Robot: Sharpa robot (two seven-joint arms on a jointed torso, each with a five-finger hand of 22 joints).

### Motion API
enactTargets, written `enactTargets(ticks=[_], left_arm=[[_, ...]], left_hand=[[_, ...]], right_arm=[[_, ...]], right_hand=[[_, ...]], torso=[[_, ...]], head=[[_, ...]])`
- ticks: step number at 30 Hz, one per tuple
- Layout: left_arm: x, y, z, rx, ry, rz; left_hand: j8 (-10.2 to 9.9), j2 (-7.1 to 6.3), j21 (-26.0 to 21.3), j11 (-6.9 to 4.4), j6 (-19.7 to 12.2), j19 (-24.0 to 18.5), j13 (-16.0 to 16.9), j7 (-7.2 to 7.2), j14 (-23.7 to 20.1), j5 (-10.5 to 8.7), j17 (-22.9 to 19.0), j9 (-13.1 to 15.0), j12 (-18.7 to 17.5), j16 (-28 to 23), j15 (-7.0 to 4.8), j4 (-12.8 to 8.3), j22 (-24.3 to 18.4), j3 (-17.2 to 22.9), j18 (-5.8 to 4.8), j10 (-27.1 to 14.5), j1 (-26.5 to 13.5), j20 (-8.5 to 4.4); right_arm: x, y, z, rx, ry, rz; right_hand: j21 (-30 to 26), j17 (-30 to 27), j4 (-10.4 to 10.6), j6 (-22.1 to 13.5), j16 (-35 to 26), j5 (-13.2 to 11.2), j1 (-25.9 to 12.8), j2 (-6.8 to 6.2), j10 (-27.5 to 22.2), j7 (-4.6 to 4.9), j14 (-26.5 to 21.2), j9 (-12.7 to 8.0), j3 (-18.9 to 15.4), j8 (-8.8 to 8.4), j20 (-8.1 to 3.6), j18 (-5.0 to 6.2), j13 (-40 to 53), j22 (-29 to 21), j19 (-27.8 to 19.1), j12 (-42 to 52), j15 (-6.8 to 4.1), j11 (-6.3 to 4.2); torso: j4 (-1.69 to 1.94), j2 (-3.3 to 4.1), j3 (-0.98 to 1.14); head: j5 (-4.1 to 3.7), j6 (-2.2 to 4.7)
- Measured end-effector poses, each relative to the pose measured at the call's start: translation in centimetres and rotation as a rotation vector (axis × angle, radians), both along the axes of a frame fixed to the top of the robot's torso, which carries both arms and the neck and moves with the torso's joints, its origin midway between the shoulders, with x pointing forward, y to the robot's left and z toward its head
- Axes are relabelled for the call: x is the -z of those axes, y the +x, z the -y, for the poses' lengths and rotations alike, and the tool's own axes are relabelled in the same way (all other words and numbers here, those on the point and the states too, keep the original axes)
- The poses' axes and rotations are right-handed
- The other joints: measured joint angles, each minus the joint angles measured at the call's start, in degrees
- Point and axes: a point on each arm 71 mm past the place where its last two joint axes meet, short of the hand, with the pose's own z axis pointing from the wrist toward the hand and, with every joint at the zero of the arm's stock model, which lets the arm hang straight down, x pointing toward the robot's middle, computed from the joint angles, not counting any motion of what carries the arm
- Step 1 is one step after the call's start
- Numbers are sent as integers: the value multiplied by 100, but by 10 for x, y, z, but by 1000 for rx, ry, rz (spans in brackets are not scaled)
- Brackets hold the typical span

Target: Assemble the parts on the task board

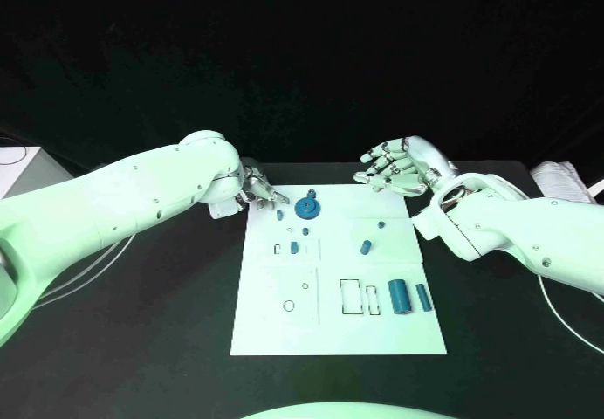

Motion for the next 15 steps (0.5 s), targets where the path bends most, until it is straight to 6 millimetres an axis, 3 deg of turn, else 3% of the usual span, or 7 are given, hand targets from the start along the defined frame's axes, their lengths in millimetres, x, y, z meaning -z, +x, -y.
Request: enactTargets(ticks=[15], left_arm=[[7, -3, 3, 45, 29, -56]], left_hand=[[0, 81, 0, -1, 0, -1, 21, 0, 0, -25, 0, -25, 25, 0, 0, 0, 6, 0, 0, -1, 81, -1]], right_arm=[[0, 0, -1, -1, 3, 0]], right_hand=[[3, -27, 0, -1, -22, 0, 0, 0, 0, -1, -8, -6, 0, 0, 20, 0, -31, -27, -20, -24, 8, 0]], torso=[[-2, 1, 2]], head=[[-2, 14]])
